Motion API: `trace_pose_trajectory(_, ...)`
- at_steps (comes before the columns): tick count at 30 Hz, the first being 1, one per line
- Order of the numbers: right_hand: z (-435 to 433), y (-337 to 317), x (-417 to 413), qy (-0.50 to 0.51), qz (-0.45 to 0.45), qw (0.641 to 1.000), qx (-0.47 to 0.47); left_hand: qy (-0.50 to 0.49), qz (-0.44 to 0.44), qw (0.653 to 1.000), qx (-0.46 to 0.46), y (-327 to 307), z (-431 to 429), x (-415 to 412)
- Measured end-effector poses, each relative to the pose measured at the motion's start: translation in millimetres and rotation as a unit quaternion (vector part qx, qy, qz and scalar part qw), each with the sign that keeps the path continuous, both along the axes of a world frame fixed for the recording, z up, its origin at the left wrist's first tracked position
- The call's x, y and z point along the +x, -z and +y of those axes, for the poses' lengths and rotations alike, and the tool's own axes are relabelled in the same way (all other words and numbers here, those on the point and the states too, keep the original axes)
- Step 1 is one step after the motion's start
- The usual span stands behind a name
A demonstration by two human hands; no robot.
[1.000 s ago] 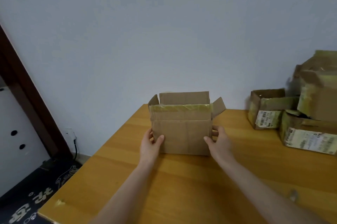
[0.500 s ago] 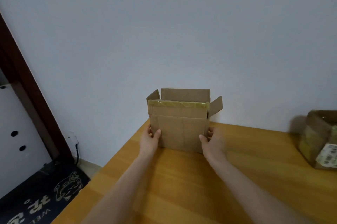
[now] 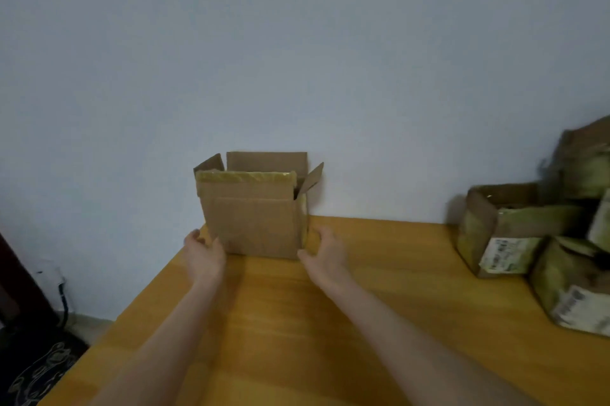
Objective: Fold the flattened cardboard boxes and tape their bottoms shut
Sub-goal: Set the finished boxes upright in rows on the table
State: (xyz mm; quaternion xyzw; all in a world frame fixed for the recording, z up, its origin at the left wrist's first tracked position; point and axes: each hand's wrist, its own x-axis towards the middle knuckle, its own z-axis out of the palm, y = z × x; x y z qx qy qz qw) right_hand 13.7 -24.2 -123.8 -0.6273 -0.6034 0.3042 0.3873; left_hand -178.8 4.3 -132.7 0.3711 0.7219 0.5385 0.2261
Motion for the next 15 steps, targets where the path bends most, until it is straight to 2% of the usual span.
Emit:
trace_pose_trajectory(3, -30, -7, 29, 0.019, -0.019, 0.999, 0.02, 0.024, 0.069, 0.996, 0.05, -4, -37, 46)
trace_pose_trajectory(9, -87, -32, 110, 0.089, -0.033, 0.991, 0.094, 0.239, 0.146, 0.954, 0.11, -26, -82, 172)
trace_pose_trajectory(15, -147, -59, 204, 0.172, -0.041, 0.962, 0.206, 0.317, 0.14, 0.925, 0.153, -63, -112, 286)
